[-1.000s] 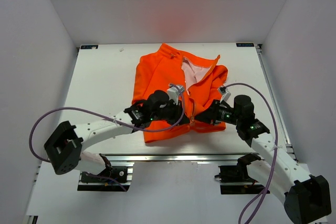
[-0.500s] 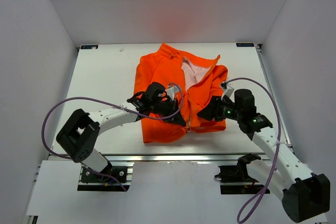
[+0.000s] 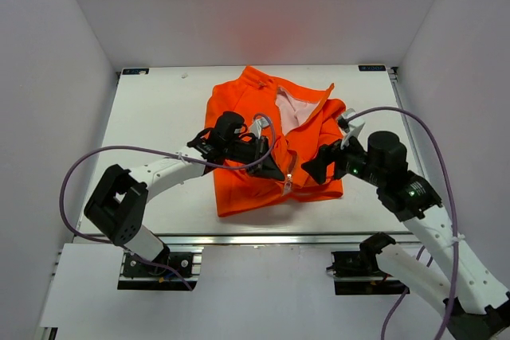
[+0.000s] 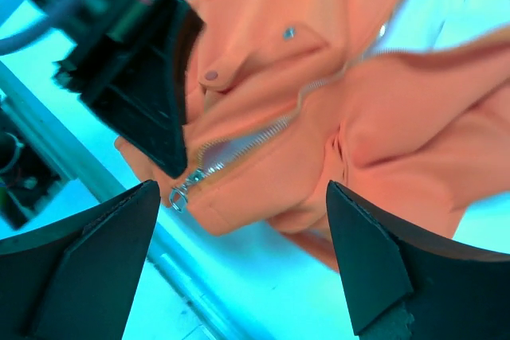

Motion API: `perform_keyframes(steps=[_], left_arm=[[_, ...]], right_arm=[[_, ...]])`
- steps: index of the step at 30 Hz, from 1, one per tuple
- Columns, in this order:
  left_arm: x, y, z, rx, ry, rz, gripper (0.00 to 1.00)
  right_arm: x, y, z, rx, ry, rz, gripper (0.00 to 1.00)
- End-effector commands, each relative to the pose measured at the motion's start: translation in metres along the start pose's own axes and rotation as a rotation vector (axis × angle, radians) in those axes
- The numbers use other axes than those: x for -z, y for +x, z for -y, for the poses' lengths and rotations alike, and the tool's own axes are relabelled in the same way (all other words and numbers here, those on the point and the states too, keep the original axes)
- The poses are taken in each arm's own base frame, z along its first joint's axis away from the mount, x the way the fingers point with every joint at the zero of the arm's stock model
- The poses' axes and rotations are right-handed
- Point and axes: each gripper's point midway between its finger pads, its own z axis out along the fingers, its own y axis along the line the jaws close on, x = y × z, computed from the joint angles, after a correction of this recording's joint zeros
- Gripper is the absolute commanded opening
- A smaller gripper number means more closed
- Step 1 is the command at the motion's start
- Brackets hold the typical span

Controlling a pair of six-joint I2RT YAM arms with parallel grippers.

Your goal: Zip up the jacket

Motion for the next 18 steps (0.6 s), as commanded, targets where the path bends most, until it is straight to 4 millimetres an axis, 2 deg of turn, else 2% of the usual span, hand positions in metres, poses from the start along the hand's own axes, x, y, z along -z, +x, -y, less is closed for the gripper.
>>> perform_keyframes(steps=[1, 2, 3, 4, 5, 6, 7, 8, 9, 10, 11, 13, 18], left_arm=[[0.009, -0.005, 0.035, -0.001, 0.108, -0.032, 0.0], [0.011, -0.006, 0.037, 0.0, 0.114, -0.033, 0.0], [0.011, -0.008, 0.039, 0.004, 0.116, -0.031, 0.0], [0.014, -0.015, 0.043, -0.001, 0.12, -0.018, 0.0], [0.016, -0.017, 0.044, 0.002, 0.118, -0.014, 0.0], [0.018, -0.02, 0.046, 0.002, 0.123, -0.014, 0.0], [0.021, -0.026, 0.05, -0.002, 0.126, -0.002, 0.0], [0.021, -0.027, 0.049, 0.003, 0.123, -0.004, 0.0], [0.022, -0.028, 0.05, 0.005, 0.125, -0.007, 0.0], [0.023, -0.03, 0.049, 0.009, 0.123, -0.005, 0.0], [0.023, -0.031, 0.049, 0.01, 0.124, -0.007, 0.0], [0.023, -0.03, 0.048, 0.014, 0.124, -0.013, 0.0], [0.022, -0.024, 0.04, 0.031, 0.125, -0.019, 0.0]], right_arm=[[0.006, -0.015, 0.003, 0.152, 0.08, 0.027, 0.89], [-0.001, -0.007, -0.009, 0.191, 0.053, -0.012, 0.89], [-0.002, -0.011, -0.001, 0.229, 0.135, -0.013, 0.89], [-0.006, -0.003, -0.017, 0.279, 0.101, -0.043, 0.89], [-0.011, 0.003, -0.02, 0.308, 0.109, -0.073, 0.89], [-0.011, 0.002, -0.014, 0.373, 0.178, -0.075, 0.89], [-0.013, 0.01, -0.034, 0.441, 0.143, -0.087, 0.89], [-0.017, 0.015, -0.035, 0.495, 0.173, -0.109, 0.89], [-0.015, 0.012, -0.028, 0.549, 0.269, -0.101, 0.89], [-0.015, 0.015, -0.044, 0.612, 0.245, -0.099, 0.89], [-0.016, 0.017, -0.043, 0.656, 0.293, -0.117, 0.89], [-0.016, 0.018, -0.059, 0.697, 0.259, -0.108, 0.89], [-0.016, 0.017, -0.066, 0.722, 0.278, -0.076, 0.89]])
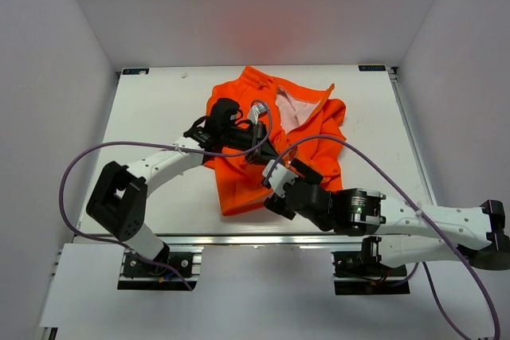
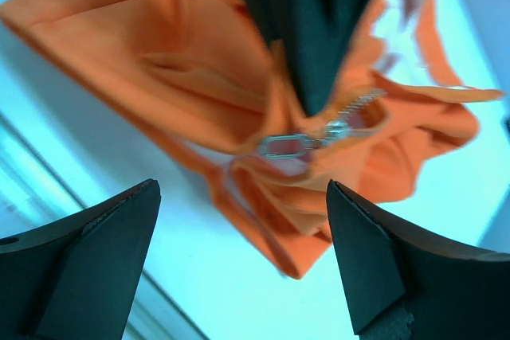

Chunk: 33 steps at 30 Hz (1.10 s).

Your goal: Zip up the jacket

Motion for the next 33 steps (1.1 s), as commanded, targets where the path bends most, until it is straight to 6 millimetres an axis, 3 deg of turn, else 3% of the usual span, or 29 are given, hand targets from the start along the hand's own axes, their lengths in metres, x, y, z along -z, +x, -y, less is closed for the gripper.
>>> perform_keyframes(steps=[1, 9, 13, 20, 33], left_arm=[[0.005, 0.007, 0.013, -0.021, 0.052, -0.031, 0.0], [0.006, 0.008, 0.015, -0.024, 0.054, -0.029, 0.0], [0.008, 0.01, 0.016, -0.028, 0.053, -0.02, 0.0], [0.01, 0.012, 0.017, -0.032, 0.054, -0.018, 0.0], [0.01, 0.014, 0.017, -0.033, 0.059, -0.02, 0.0]], right_arm=[[0.016, -0.023, 0.027, -0.01, 0.155, 0.066, 0.89], [0.002, -0.013, 0.024, 0.104, 0.237, -0.002, 0.81], [-0.005, -0.029, 0.018, 0.066, 0.223, 0.074, 0.73], [-0.01, -0.026, 0.017, 0.086, 0.243, 0.061, 0.6], [-0.025, -0.002, 0.021, 0.018, 0.219, -0.022, 0.55]])
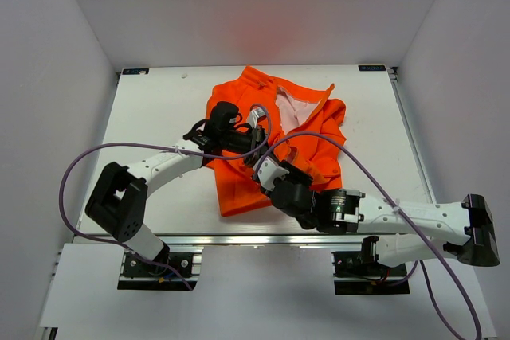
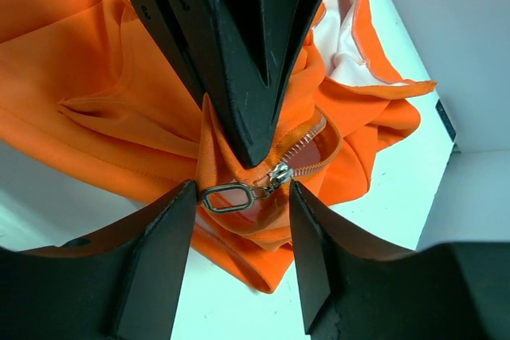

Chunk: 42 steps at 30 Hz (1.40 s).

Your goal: Zip up the jacket

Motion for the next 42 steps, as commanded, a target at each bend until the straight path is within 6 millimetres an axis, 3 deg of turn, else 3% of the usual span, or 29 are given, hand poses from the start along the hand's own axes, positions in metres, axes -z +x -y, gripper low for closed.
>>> perform_keyframes(steps=[1, 5, 7, 8, 10, 19, 27, 34, 42], left_arm=[[0.01, 0.006, 0.025, -0.07, 0.062, -0.005, 0.0], [0.009, 0.007, 0.022, -0.064, 0.055, -0.005, 0.0], [0.009, 0.007, 0.02, -0.061, 0.054, -0.006, 0.0], [0.008, 0.007, 0.019, -0.057, 0.053, -0.007, 0.0], [0.008, 0.008, 0.018, -0.057, 0.051, -0.006, 0.0], [0.01, 0.006, 0.007, -0.094, -0.023, 0.011, 0.0], [0.011, 0.009, 0.001, -0.131, -0.041, -0.001, 0.0], [0.012, 0.01, 0.0, -0.174, -0.056, -0.008, 0.0], [0.016, 0.015, -0.001, -0.225, -0.059, -0.026, 0.0]], right_arm=[[-0.003, 0.004, 0.0, -0.047, 0.004, -0.013, 0.54], [-0.002, 0.0, -0.003, -0.08, -0.034, 0.007, 0.41], [-0.001, -0.002, -0.002, -0.098, -0.038, 0.018, 0.22], [0.0, -0.002, -0.002, -0.1, -0.041, 0.02, 0.2], [0.0, -0.004, -0.002, -0.111, -0.048, 0.026, 0.03], [0.003, -0.007, -0.004, -0.161, -0.116, 0.047, 0.0], [0.005, -0.002, 0.008, -0.24, -0.127, 0.041, 0.0], [0.004, -0.006, 0.002, -0.316, -0.237, 0.062, 0.0], [0.001, -0.001, 0.017, -0.455, -0.251, 0.038, 0.0]])
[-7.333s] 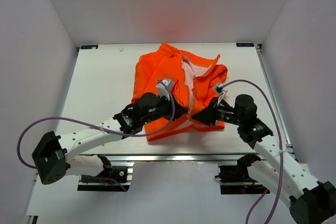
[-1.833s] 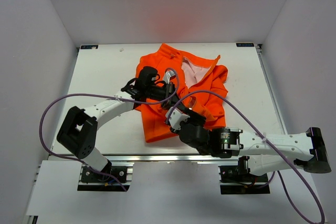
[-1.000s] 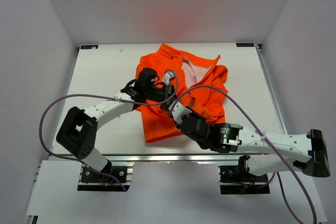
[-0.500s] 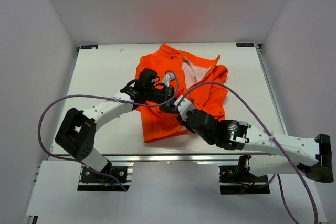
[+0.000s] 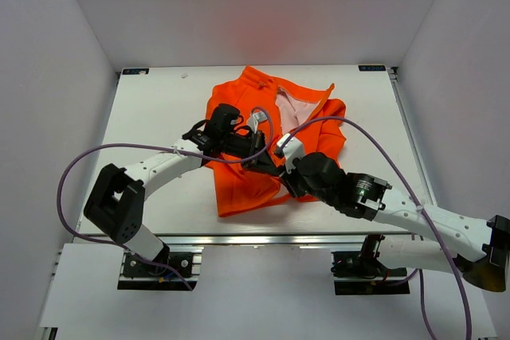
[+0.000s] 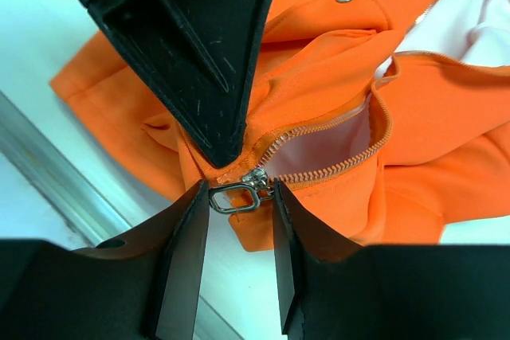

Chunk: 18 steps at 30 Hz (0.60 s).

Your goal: Zip up the jacket

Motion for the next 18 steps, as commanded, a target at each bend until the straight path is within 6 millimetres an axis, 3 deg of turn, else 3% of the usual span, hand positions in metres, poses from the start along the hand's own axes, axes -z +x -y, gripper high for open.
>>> perform_keyframes(steps=[1, 18], left_arm=[[0.013, 0.003, 0.02, -0.101, 0.017, 0.005, 0.0], [0.014, 0.008, 0.016, -0.153, 0.01, -0.003, 0.0]], right_arm=[[0.011, -0.013, 0.011, -0.091, -0.005, 0.049, 0.0], [0.016, -0.005, 0.02, -0.362, -0.09, 0.001, 0.0]])
